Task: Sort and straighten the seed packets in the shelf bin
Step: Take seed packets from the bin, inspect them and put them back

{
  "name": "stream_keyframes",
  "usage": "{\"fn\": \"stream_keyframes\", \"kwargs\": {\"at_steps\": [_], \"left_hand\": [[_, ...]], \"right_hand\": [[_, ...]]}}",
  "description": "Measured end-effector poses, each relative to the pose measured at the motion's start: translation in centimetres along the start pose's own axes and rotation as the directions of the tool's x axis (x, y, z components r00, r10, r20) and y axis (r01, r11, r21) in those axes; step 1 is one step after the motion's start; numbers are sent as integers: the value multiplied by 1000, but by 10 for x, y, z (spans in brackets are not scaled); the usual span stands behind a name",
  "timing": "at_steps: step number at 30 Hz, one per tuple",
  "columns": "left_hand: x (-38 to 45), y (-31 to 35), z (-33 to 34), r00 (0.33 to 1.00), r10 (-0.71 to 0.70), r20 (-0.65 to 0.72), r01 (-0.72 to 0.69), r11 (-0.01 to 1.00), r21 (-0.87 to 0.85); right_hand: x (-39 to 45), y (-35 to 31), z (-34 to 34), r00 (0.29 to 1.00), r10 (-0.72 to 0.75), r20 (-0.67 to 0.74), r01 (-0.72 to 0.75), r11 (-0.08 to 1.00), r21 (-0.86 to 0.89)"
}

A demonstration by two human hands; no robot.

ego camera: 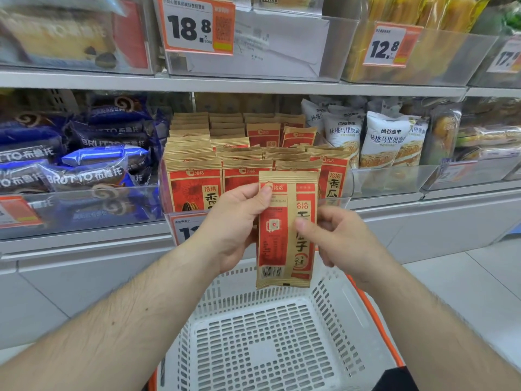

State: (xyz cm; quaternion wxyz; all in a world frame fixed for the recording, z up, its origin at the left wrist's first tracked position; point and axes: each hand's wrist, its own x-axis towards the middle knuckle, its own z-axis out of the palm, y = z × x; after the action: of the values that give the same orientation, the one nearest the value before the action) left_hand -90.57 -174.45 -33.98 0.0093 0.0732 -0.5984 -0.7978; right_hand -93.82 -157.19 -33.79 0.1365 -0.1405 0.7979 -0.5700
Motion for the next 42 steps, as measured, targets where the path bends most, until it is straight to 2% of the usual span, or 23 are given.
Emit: {"fn": "stream_keyframes", "kwargs": {"at_steps": [2, 5, 10, 19, 24, 29, 31, 34, 37, 39, 42], "left_hand": [[-2, -1, 2, 999, -13, 38, 12, 1000, 16], [-3, -3, 3, 996, -38, 78, 36, 999, 29], [-3, -3, 5, 995, -47, 93, 47, 999, 11], [-4, -3, 8, 995, -50, 91, 49, 999, 11], [-2, -1, 7, 999, -30, 35, 32, 997, -68], [1, 5, 2, 1000, -7, -29, 1, 985, -174], [1, 5, 1, 999, 3, -42, -10, 986, -168], [0, 6, 0, 1000, 11, -11, -12, 994, -105], [-3, 8, -1, 997, 12, 72, -12, 1000, 4], [-4, 8, -2, 993, 0, 116, -1, 1000, 7], [-4, 7, -2, 992, -5, 128, 7, 1000, -18]], "right_hand": [[1, -3, -5, 992, -54, -113, 64, 995, 79], [0, -7, -7, 977, -107, -183, 134, 980, 146], [2, -4, -8, 966, -126, -226, 173, 964, 204], [5, 0, -8, 970, -78, -229, 141, 951, 274], [3, -1, -12, 983, -116, -144, 137, 979, 148], [1, 0, -16, 987, -50, 152, 50, 999, 6], [0, 1, -16, 977, -49, 208, 60, 997, -43], [0, 2, -16, 981, -70, 180, 72, 997, -6], [1, 1, -17, 990, -89, 110, 77, 991, 109], [1, 0, -19, 993, -83, 86, 66, 981, 181], [1, 1, -26, 980, -69, 186, 27, 976, 216]]}}
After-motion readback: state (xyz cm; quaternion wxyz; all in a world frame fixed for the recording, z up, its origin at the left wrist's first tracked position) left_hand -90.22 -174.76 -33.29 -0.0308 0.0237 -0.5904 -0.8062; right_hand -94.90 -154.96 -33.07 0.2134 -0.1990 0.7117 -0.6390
